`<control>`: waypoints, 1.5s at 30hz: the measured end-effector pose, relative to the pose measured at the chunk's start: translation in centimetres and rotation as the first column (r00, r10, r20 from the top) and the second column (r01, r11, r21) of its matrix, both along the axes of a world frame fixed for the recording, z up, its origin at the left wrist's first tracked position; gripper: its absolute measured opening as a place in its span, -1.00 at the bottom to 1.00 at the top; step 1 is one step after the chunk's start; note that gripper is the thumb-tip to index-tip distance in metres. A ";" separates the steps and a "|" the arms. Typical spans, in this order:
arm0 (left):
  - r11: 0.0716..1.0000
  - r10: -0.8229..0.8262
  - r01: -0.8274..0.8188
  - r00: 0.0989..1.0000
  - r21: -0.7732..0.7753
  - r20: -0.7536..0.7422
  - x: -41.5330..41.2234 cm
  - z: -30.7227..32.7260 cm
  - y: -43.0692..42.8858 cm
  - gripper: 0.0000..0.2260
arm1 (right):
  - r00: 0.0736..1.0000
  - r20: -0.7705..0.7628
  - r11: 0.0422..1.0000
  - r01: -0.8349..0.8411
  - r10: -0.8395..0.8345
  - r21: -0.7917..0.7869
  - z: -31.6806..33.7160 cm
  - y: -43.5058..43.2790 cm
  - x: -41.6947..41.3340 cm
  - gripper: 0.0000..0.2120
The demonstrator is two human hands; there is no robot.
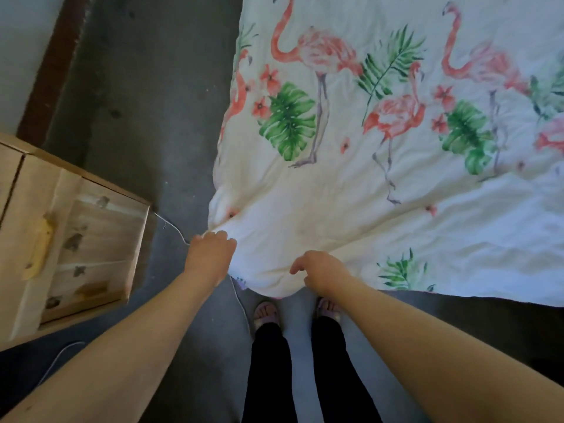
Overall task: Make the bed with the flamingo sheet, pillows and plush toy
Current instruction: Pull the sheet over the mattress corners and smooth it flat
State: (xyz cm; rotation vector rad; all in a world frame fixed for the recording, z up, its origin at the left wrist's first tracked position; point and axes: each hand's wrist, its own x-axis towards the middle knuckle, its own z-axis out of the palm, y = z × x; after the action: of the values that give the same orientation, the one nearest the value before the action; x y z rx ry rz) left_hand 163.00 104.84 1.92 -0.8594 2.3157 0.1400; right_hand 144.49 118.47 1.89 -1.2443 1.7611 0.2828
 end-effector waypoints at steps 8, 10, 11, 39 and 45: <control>0.966 -0.104 0.147 0.973 0.212 -0.204 -12.1 -0.6 6.0 -0.67 | 0.968 -0.171 0.982 0.171 -0.183 -0.082 -0.4 8.5 -7.4 -0.63; 0.940 -0.147 0.207 0.963 0.271 -0.227 -15.7 -1.2 9.0 -0.69 | 0.951 -0.231 0.979 0.192 -0.204 -0.076 -1.1 11.8 -9.9 -0.59; 0.930 -0.160 0.228 0.958 0.288 -0.240 -17.0 -1.6 10.2 -0.69 | 0.943 -0.251 0.976 0.204 -0.218 -0.078 -1.4 13.0 -10.9 -0.56; 0.851 -0.386 0.360 0.922 0.383 -0.011 -28.5 -9.7 25.0 -0.80 | 0.992 0.079 0.991 0.108 -0.102 -0.076 -8.9 26.0 -23.7 -0.71; 0.871 -0.300 0.204 0.941 0.447 0.156 -31.3 -10.2 25.3 -0.66 | 0.907 0.128 0.900 0.415 -0.400 -0.131 -8.6 29.4 -26.9 -0.64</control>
State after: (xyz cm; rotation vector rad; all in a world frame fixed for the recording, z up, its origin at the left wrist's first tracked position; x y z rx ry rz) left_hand 131.69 130.13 -8.32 -0.3255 2.0513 0.3986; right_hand 117.61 147.84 -6.74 -0.9422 1.9347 -0.1615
